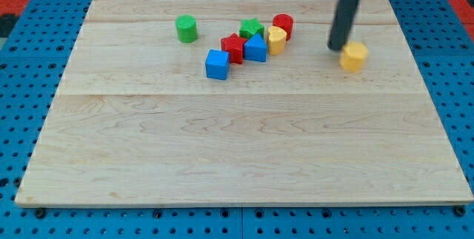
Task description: Push the hexagon towards the bottom side of the board
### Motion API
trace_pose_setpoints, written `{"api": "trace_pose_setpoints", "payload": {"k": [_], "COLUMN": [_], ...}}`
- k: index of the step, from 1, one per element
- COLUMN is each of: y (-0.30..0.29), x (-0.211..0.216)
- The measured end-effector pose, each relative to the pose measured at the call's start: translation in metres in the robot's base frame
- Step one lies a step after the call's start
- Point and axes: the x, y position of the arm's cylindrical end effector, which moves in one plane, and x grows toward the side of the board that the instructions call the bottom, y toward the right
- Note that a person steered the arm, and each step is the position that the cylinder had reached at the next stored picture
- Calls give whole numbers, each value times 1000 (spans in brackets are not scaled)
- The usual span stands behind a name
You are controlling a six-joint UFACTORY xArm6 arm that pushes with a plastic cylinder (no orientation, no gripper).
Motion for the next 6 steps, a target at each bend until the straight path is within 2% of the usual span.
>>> {"api": "trace_pose_setpoints", "payload": {"k": [1,2,3,4,5,6], "y": [-5,2,36,45,48,70], "x": [41,-12,4,64,89,33]}}
